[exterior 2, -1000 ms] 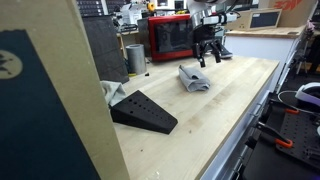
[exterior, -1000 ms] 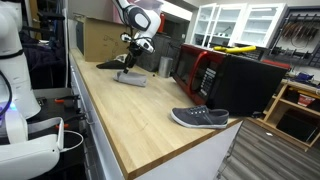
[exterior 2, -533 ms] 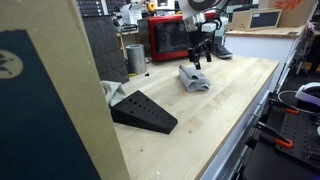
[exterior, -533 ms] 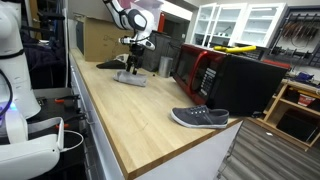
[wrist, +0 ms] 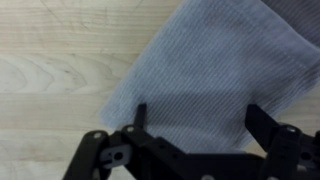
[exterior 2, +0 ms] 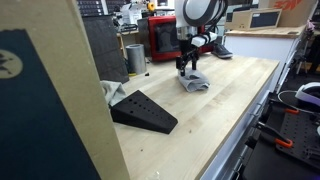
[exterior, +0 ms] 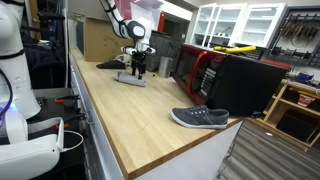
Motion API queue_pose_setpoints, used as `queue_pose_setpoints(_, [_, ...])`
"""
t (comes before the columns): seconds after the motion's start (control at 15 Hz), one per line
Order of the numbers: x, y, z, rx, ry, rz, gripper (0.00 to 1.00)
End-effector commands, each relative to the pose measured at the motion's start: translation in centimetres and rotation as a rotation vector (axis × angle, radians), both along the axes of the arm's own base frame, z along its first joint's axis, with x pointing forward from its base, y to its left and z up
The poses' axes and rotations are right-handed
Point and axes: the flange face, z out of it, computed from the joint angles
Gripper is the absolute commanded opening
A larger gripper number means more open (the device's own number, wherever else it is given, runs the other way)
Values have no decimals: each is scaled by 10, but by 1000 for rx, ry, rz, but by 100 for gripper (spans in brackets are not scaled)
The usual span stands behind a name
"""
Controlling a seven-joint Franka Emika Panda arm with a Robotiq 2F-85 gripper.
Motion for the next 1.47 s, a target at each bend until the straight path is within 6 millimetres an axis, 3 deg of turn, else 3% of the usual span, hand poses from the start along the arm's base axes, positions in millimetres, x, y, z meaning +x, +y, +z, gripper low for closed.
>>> queue_pose_setpoints(0.0, [4,0,-4,48,-61,7,100])
queue_pose_setpoints(0.47, [8,0,3,99,-164,33,100])
queue_pose_setpoints(0.93, [7,16,47,264,-315,-13,100])
queue_pose_setpoints(1.13, [-10,14,73,327,-266,-71,100])
queue_pose_setpoints(1.4, [-45,-9,98,311,-69,-165,100])
